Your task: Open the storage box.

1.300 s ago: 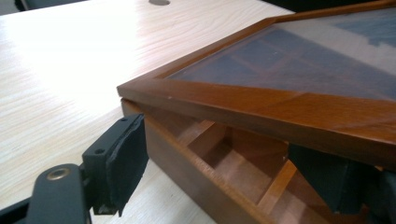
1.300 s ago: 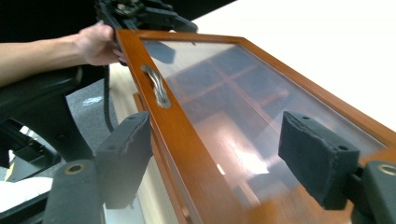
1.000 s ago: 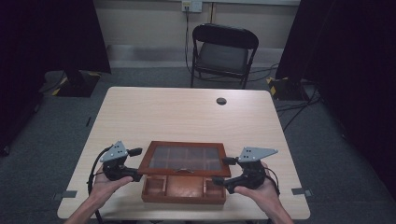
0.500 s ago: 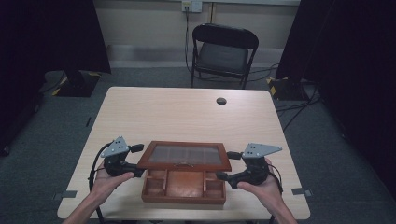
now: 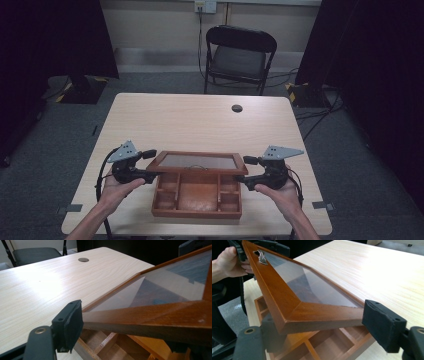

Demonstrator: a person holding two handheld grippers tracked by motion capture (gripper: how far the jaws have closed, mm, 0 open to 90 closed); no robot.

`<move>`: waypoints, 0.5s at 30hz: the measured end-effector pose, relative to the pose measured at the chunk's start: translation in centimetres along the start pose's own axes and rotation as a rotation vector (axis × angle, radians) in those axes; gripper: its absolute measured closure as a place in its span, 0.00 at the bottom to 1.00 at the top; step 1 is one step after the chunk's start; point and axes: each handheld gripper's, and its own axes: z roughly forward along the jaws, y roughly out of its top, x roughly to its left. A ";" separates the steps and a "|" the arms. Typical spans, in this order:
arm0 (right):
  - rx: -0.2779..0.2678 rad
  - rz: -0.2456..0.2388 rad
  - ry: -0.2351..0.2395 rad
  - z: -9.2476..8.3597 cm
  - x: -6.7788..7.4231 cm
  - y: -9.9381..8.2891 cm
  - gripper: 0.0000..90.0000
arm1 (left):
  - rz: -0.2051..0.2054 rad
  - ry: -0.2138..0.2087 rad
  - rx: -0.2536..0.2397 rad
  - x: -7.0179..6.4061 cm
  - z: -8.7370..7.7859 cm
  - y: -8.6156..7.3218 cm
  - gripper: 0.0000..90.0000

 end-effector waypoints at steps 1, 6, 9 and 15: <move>-0.003 -0.001 -0.003 0.0 0.0 0.2 0.27 | -0.003 -0.003 -0.005 0.1 0.0 0.1 0.29; -0.027 0.021 0.012 0.2 -0.5 0.9 0.29 | -0.021 -0.016 -0.016 0.6 0.3 0.5 0.30; -0.043 0.043 0.021 0.5 -0.9 1.3 0.29 | -0.024 -0.020 -0.016 0.9 0.6 0.8 0.32; -0.044 0.048 0.028 1.0 -1.2 1.6 0.31 | -0.024 -0.018 -0.012 1.1 1.0 0.9 0.35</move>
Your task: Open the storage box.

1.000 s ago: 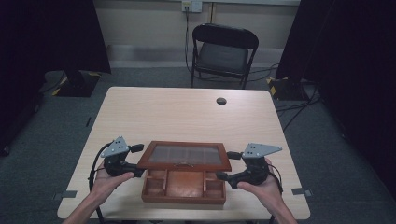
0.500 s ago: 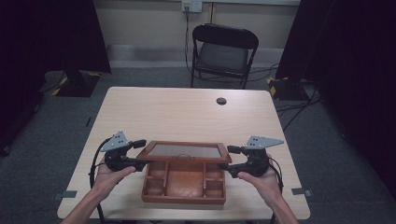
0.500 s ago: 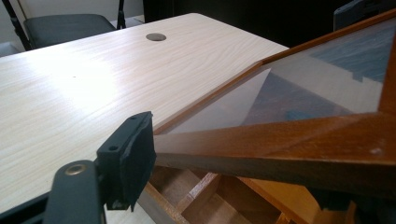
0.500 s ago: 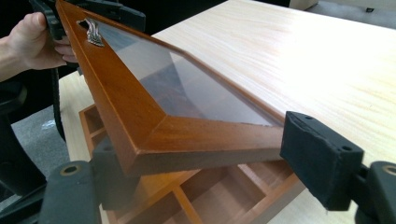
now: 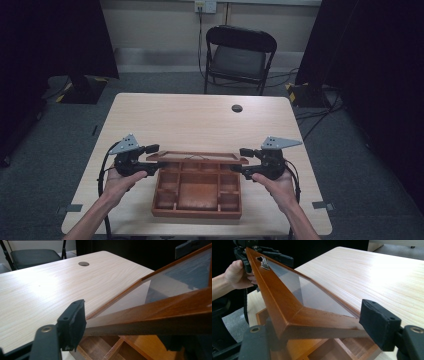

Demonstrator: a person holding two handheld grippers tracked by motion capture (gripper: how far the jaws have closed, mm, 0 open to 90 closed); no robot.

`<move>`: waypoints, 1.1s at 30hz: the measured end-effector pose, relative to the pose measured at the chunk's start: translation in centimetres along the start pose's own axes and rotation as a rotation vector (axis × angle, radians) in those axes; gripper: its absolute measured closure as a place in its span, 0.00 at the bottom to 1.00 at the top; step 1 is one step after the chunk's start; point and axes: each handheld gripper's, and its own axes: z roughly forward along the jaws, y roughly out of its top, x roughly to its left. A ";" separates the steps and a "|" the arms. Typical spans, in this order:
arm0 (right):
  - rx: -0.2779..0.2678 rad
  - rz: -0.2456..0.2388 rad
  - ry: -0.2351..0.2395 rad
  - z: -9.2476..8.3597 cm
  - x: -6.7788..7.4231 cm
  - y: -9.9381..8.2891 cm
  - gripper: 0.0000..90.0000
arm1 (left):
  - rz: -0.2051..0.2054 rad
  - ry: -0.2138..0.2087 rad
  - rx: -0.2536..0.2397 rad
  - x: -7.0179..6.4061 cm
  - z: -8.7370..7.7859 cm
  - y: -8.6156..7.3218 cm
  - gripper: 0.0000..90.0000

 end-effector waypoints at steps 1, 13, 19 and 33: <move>0.001 -0.002 0.001 0.1 0.0 0.1 0.31 | -0.009 -0.005 -0.002 0.0 0.0 0.0 0.36; -0.028 0.000 -0.023 0.9 -0.6 1.4 0.31 | 0.007 -0.018 0.001 0.9 1.0 1.1 0.43; -0.033 0.000 -0.019 1.5 -0.9 1.8 0.34 | 0.027 -0.015 0.002 1.0 1.4 1.4 0.46; -0.023 0.026 -0.033 2.5 -2.9 2.1 0.38 | 0.010 -0.010 -0.006 2.0 2.1 2.1 0.50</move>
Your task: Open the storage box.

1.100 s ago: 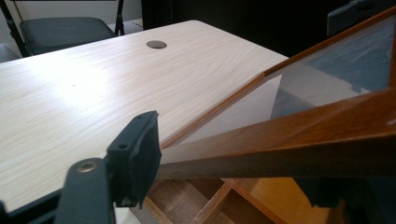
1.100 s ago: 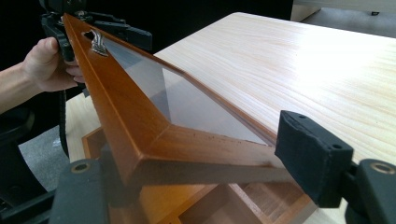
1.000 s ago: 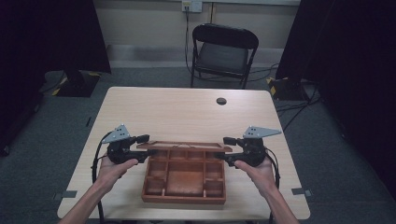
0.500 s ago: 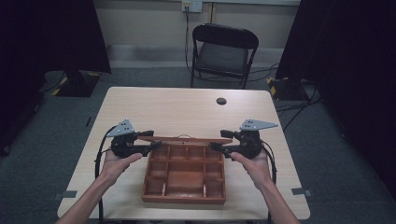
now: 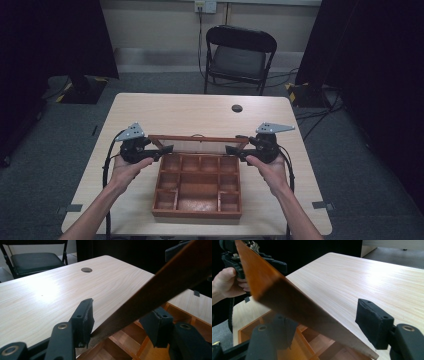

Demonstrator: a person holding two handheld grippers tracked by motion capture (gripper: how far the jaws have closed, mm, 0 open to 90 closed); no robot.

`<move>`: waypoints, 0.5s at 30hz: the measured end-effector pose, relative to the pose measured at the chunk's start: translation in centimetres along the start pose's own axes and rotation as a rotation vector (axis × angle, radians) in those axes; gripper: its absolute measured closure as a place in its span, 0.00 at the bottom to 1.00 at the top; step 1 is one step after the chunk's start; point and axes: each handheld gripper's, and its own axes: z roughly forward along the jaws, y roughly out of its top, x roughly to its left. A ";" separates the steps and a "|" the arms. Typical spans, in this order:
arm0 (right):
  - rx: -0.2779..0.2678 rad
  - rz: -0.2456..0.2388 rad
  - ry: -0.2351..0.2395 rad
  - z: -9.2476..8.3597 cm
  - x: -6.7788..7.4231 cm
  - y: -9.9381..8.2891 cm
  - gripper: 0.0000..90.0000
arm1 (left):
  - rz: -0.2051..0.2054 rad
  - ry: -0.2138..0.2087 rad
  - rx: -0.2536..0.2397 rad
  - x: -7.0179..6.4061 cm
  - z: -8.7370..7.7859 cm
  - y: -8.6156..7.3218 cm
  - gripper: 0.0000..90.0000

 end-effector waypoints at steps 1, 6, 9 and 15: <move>-0.001 0.002 -0.003 0.1 -0.1 0.0 0.38 | -0.006 0.002 0.001 0.1 0.1 0.1 0.50; 0.012 0.007 -0.005 0.5 -0.7 -0.1 0.40 | -0.013 0.006 -0.003 0.5 0.3 0.4 0.51; 0.015 0.012 -0.004 0.8 -1.1 -0.3 0.40 | -0.021 0.007 -0.004 0.8 0.5 0.4 0.52; 0.022 0.019 -0.013 1.1 -1.6 -0.6 0.40 | -0.028 0.019 0.006 1.2 0.8 0.3 0.53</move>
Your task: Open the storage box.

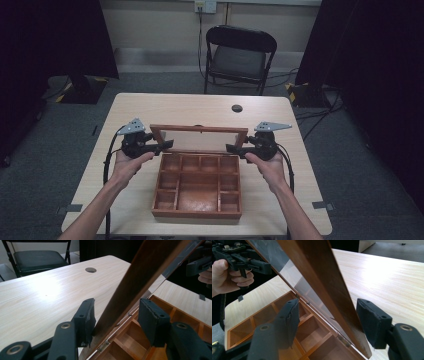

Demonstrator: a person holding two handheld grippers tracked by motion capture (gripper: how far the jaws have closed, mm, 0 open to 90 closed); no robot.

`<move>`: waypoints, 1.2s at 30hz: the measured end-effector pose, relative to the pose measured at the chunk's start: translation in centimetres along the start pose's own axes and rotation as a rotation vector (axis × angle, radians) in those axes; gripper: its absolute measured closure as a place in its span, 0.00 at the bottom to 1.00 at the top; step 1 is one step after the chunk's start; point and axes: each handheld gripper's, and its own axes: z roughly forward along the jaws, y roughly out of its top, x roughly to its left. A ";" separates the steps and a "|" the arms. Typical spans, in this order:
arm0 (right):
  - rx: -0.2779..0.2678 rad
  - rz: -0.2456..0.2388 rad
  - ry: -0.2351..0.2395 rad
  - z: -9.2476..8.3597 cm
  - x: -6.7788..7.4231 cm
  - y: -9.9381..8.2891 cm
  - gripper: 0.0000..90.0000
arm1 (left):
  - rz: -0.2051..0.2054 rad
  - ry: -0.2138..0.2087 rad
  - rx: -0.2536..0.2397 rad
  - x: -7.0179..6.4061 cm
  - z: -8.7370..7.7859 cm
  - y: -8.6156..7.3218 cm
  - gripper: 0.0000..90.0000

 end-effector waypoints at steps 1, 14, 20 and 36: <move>0.001 0.000 -0.002 0.0 0.0 0.0 0.40 | -0.005 -0.001 0.007 0.1 0.1 -0.1 0.53; 0.001 -0.019 -0.035 1.0 -0.6 -0.4 0.50 | -0.013 0.007 0.019 0.6 0.6 -0.7 0.56; 0.022 -0.006 -0.044 1.4 -1.1 -0.8 0.52 | -0.007 0.009 0.028 0.8 0.7 -0.8 0.56; 0.036 0.025 -0.062 2.4 -2.4 -2.1 0.57 | -0.044 0.017 0.065 1.8 1.7 -2.0 0.58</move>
